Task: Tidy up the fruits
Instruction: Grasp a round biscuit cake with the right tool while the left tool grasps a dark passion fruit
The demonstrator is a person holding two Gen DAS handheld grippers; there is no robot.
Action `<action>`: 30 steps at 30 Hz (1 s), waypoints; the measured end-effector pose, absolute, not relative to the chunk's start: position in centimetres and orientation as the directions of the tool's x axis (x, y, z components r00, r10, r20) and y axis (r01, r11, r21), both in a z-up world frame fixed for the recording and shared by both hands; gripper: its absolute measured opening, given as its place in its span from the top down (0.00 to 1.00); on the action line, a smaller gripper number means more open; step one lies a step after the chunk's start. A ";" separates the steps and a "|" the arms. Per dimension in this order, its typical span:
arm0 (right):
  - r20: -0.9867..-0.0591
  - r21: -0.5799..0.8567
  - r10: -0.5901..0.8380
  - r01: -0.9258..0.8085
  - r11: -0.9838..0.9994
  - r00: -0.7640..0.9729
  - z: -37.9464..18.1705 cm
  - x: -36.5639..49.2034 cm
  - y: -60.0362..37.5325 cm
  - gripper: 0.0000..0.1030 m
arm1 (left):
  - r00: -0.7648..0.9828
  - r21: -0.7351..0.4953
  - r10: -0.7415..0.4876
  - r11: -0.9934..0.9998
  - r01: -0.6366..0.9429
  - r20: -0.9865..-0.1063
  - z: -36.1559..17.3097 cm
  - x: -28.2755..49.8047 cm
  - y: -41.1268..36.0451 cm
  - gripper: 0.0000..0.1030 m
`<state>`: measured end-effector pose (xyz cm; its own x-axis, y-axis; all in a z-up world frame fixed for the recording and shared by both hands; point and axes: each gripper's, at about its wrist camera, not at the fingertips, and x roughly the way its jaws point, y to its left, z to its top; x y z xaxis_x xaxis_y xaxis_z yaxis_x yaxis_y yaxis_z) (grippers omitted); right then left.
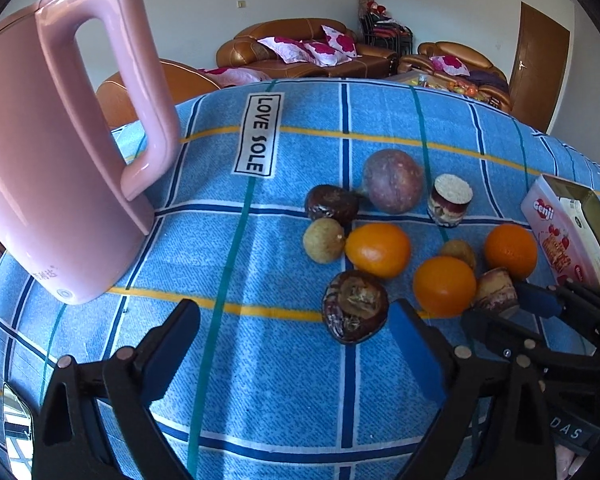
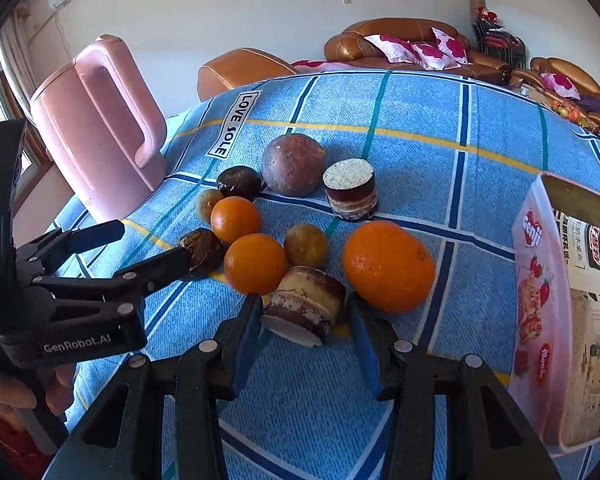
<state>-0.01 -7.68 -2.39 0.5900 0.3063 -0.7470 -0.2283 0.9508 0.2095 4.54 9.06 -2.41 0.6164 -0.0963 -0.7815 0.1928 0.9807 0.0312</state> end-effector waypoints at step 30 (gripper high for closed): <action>-0.633 0.258 0.340 -0.225 0.940 0.695 0.3 -4.8 -10.6 0.64 | 0.763 -0.071 -0.119 0.993 0.096 -0.635 0.2 3.8 11.0 0.62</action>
<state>-4.77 -10.64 0.34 0.6951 0.3399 -0.6335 -0.2247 0.9398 0.2576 3.78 10.99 0.19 0.7629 -0.1190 -0.6355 0.0959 0.9929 -0.0708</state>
